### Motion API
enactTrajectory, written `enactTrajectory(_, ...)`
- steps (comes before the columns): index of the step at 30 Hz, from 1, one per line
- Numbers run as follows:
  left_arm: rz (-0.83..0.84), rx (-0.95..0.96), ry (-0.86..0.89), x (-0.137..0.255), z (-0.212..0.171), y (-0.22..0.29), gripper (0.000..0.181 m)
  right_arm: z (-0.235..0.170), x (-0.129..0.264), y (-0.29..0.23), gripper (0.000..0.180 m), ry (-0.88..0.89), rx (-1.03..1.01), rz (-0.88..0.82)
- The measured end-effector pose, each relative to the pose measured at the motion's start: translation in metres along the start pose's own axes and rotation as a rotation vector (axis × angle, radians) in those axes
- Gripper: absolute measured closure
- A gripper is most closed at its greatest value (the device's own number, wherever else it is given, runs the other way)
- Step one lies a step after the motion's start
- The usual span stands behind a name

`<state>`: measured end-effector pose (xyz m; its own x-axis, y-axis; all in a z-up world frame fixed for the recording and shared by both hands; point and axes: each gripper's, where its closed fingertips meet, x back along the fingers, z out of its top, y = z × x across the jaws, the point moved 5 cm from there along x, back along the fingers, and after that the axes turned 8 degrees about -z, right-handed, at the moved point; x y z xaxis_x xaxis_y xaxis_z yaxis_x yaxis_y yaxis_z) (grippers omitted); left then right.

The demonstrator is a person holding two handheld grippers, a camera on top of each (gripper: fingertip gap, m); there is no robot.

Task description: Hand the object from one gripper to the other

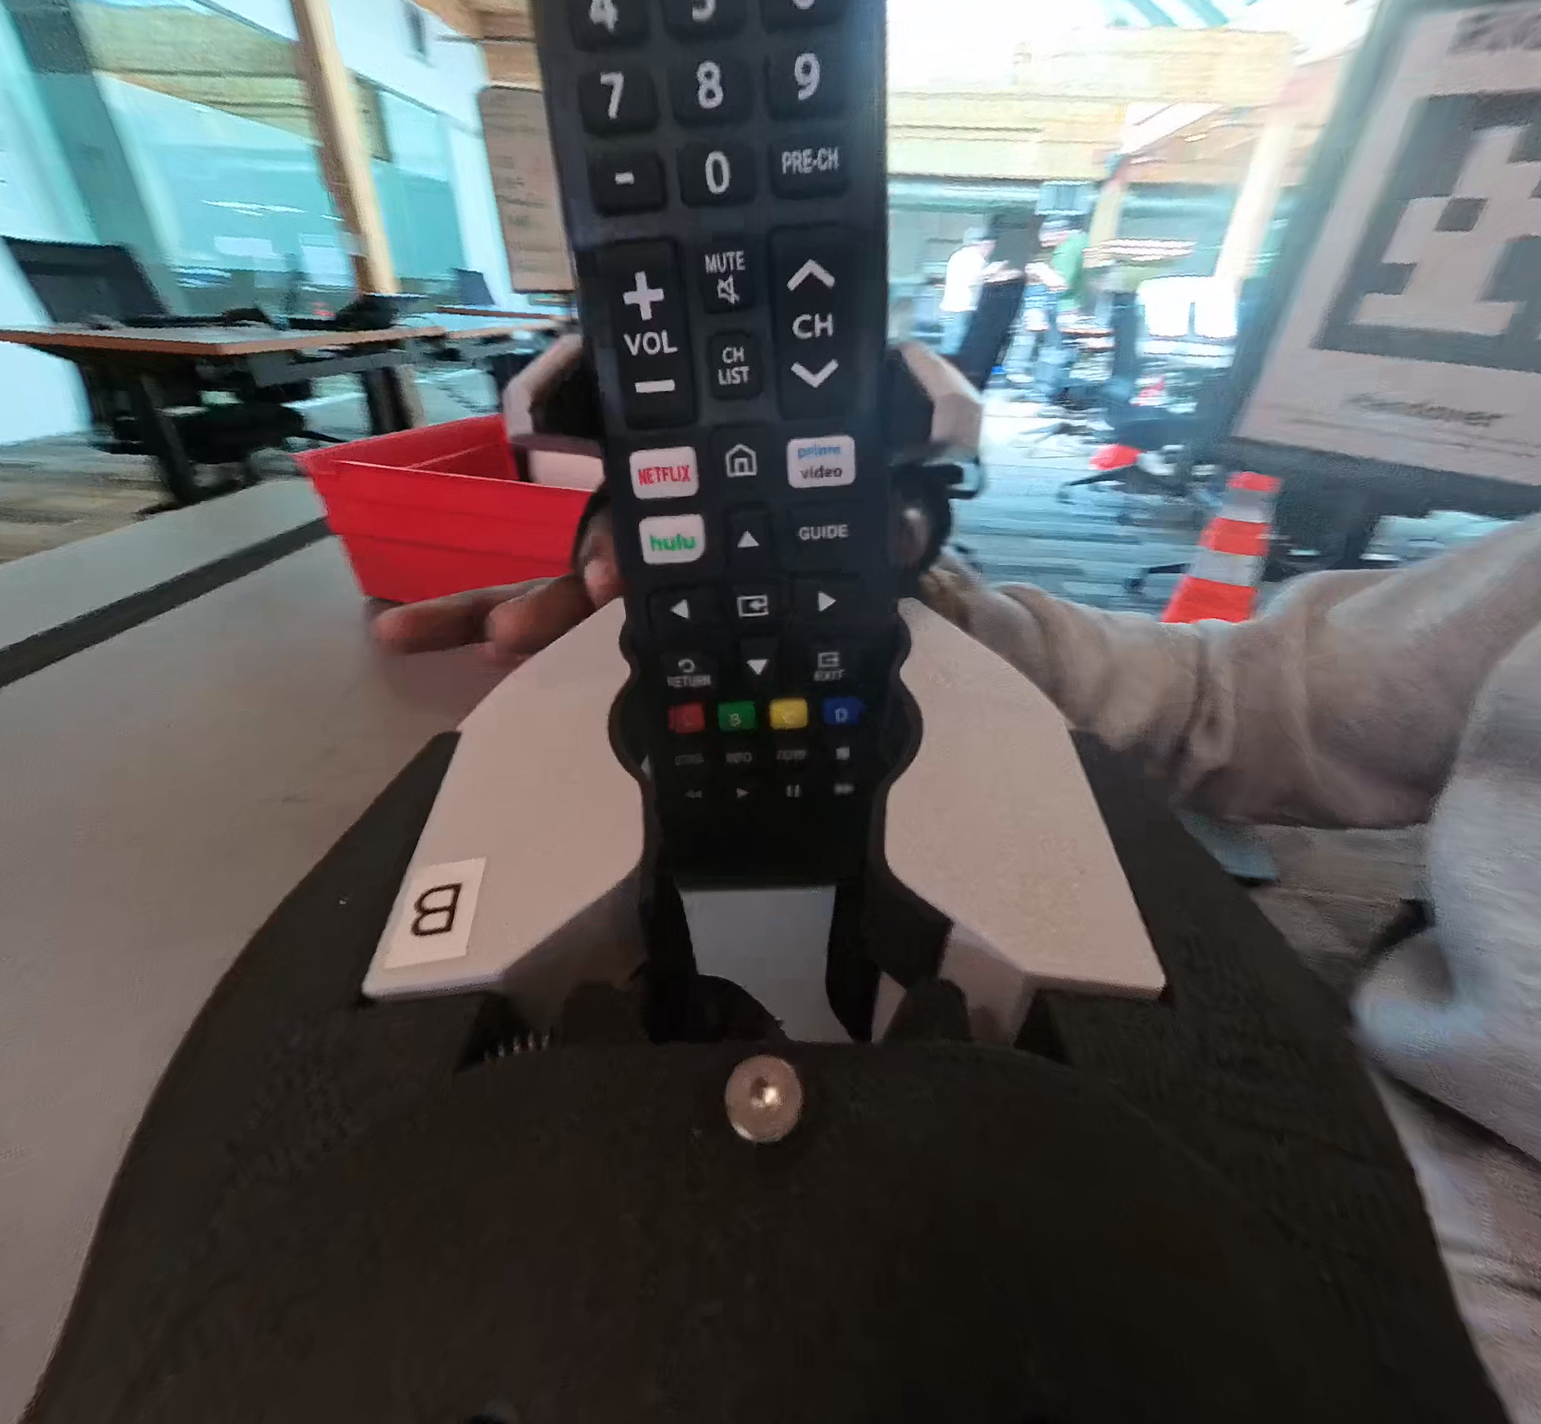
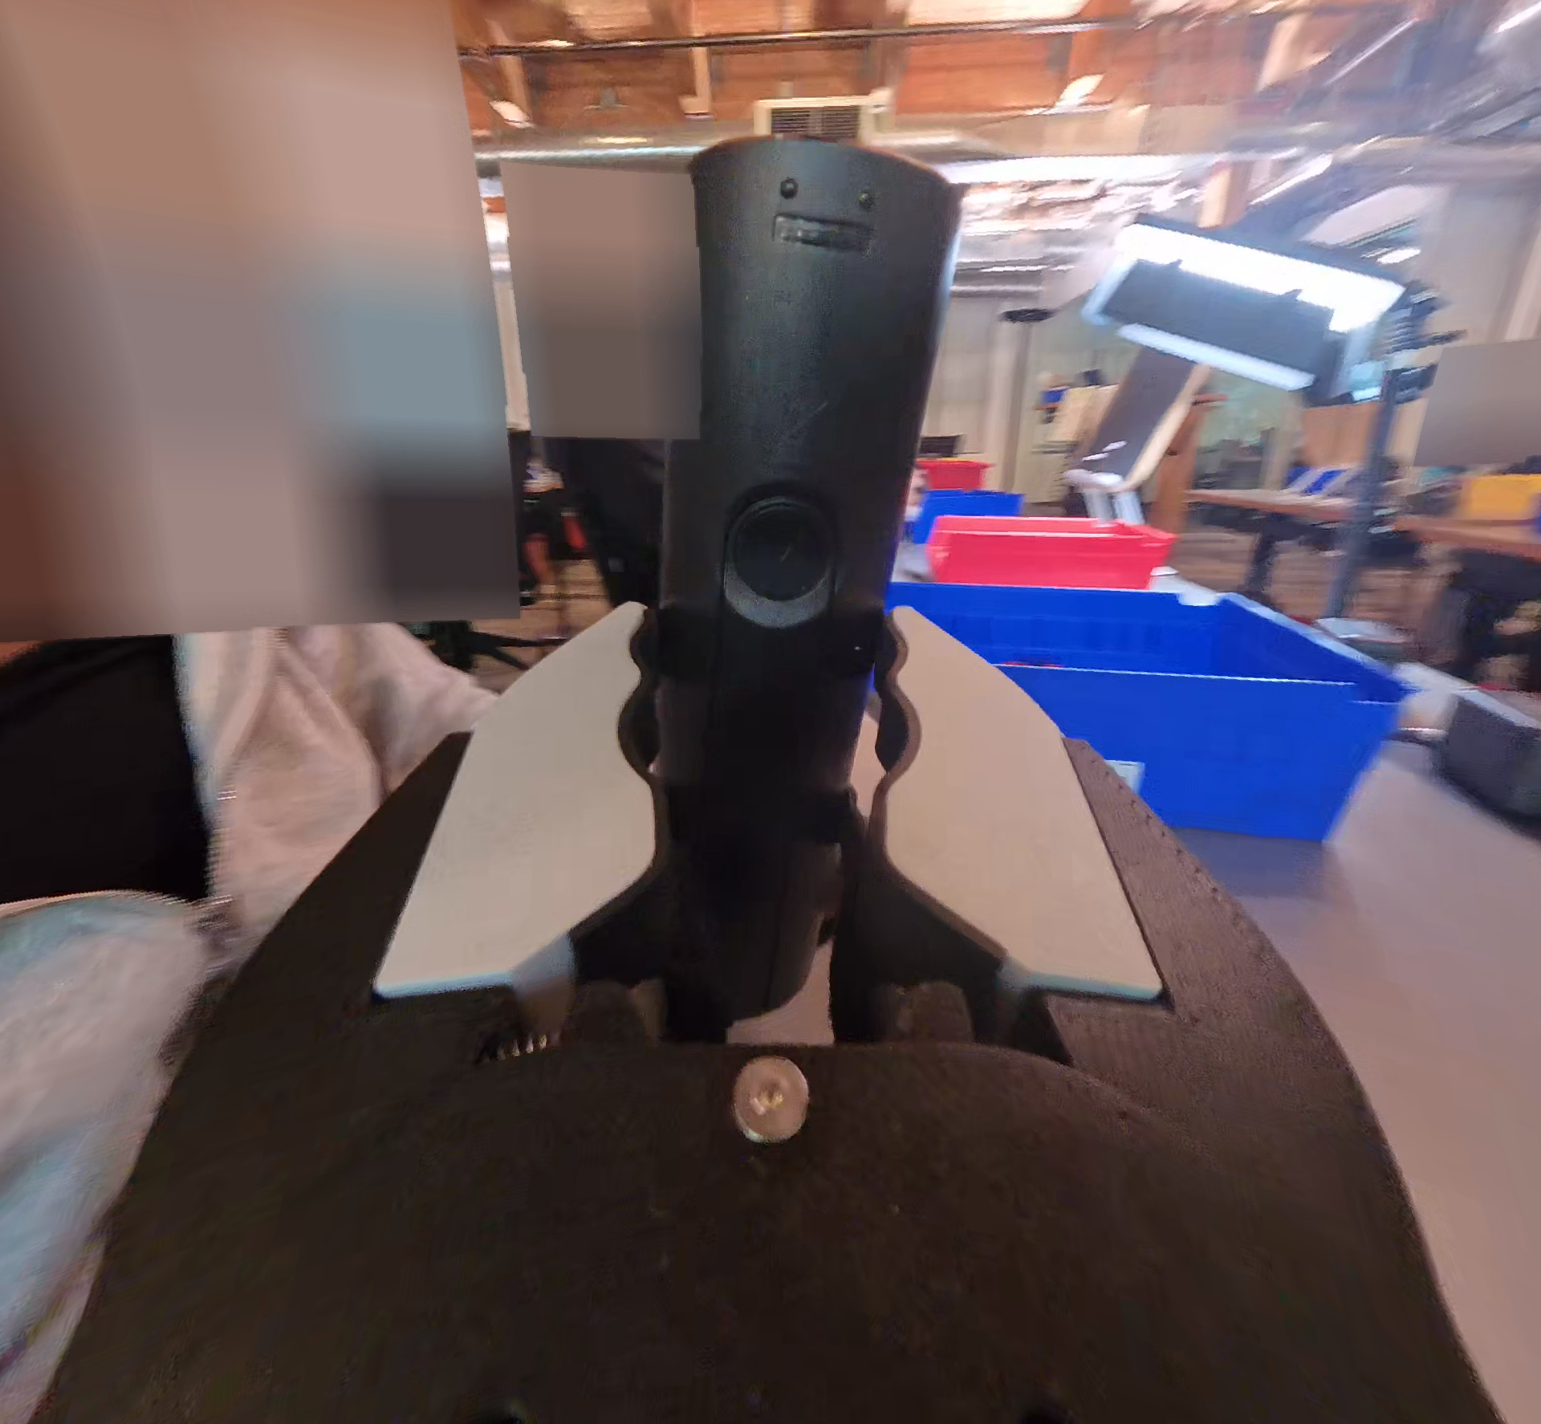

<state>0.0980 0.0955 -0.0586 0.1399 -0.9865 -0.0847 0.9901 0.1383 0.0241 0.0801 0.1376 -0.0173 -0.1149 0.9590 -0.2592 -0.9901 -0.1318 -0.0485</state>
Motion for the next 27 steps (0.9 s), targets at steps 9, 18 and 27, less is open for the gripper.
enactTrajectory(9,0.565,-0.433,-0.185,0.014,0.0,-0.024,0.147,0.001,-0.001,0.019,0.129,0.059,0.208,-0.417)
enactTrajectory(18,0.273,-0.288,-0.124,0.003,-0.003,-0.008,0.149,0.012,0.008,0.013,0.111,0.112,0.128,-0.16)
enactTrajectory(27,-0.046,-0.027,-0.093,-0.006,-0.011,0.007,0.154,0.005,0.01,-0.011,0.155,-0.03,0.05,0.114)
